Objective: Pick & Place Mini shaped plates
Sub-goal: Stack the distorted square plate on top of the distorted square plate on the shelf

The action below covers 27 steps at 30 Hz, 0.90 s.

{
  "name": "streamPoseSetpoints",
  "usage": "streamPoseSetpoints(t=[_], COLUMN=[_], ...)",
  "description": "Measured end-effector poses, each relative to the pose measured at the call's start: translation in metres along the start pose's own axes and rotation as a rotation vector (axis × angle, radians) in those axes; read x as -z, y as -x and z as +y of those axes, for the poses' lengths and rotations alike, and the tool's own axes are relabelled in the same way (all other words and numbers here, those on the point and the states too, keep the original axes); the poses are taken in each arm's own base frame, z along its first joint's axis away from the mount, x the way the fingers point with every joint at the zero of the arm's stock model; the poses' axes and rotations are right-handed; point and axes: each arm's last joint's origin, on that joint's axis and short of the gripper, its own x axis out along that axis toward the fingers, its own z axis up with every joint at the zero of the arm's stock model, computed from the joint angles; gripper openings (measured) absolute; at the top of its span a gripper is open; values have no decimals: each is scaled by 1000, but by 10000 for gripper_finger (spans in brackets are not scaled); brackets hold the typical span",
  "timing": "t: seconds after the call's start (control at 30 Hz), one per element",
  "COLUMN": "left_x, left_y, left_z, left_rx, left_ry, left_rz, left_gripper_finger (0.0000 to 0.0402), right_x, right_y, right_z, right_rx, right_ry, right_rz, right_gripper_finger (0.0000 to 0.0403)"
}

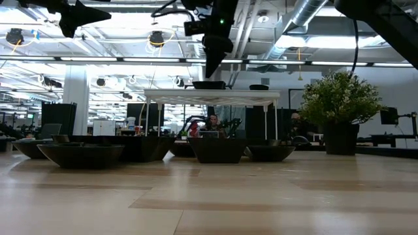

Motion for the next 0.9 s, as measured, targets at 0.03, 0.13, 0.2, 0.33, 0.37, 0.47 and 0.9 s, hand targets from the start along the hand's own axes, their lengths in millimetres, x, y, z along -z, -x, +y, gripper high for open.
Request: streamPoseSetpoints(t=[0.03, 0.13, 0.2, 0.33, 0.37, 0.47, 0.9], left_x=[0, 0, 0, 0, 0, 0, 0], left_y=[0, 0, 0, 0, 0, 0, 0], left_z=[0, 0, 0, 0, 0, 0, 0], left_rx=[0, 0, 0, 0, 0, 0, -1], left_ry=[0, 0, 0, 0, 0, 0, 0], left_rz=[0, 0, 0, 0, 0, 0, 0], left_gripper_finger=[214, 214, 214, 214, 214, 214, 214], right_x=[0, 0, 2, 4, 3, 2, 13], right_y=[2, 3, 3, 6, 7, 13, 73], right_z=[-1, -1, 0, 4, 6, 13, 45], right_rx=[0, 0, -8, -20, -24, -32, -75], right_ry=[0, 0, 0, -7, -4, 19, 51], right_rz=[0, 0, 16, 39, 42, 44, 36], right_gripper_finger=[74, 81, 85, 91, 92, 93, 93])
